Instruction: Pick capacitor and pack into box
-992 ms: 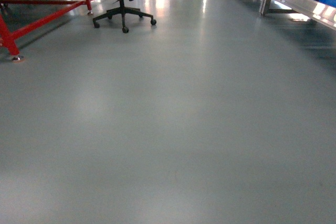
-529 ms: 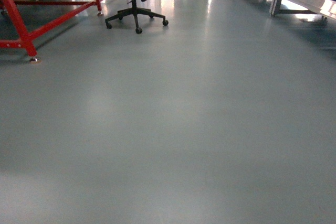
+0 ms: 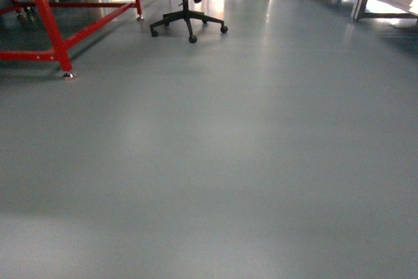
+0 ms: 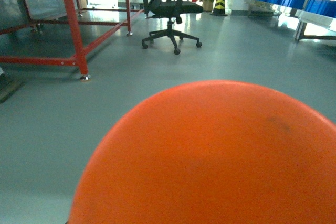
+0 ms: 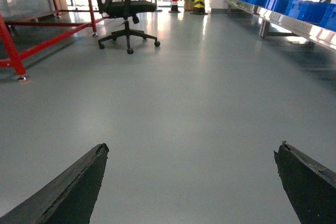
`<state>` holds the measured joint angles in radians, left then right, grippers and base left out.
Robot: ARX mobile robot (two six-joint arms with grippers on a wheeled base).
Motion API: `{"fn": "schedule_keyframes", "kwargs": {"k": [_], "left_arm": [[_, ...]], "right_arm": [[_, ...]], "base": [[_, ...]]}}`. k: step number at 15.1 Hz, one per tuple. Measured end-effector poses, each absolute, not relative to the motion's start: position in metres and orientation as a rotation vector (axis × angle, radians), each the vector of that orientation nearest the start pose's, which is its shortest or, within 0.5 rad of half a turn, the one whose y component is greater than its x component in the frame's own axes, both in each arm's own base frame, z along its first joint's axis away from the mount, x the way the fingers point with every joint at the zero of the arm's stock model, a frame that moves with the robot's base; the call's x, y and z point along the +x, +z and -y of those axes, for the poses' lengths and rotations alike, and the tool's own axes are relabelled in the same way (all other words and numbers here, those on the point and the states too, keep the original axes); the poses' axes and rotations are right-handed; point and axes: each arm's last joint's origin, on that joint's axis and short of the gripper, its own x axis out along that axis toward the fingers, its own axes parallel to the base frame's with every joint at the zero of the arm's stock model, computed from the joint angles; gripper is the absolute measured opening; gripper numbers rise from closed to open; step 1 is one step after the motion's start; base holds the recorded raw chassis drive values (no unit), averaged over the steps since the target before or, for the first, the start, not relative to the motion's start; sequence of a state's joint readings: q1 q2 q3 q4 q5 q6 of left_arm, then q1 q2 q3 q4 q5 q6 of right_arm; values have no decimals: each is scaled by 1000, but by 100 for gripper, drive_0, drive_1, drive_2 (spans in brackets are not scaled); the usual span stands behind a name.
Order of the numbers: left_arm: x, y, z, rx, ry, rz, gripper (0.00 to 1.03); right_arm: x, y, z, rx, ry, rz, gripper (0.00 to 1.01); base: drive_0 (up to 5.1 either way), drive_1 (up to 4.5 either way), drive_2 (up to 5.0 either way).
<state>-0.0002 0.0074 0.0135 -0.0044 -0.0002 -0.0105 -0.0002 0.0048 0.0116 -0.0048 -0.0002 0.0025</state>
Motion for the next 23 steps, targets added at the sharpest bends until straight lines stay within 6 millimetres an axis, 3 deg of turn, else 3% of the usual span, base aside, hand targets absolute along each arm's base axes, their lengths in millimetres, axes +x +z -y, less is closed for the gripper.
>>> {"fn": "schedule_keyframes", "kwargs": {"k": [23], "left_arm": [[97, 167, 0, -10, 2, -2, 43]], "right_arm": [[97, 167, 0, 2, 0, 6, 98]], "base": [[-499, 248, 239]]}}
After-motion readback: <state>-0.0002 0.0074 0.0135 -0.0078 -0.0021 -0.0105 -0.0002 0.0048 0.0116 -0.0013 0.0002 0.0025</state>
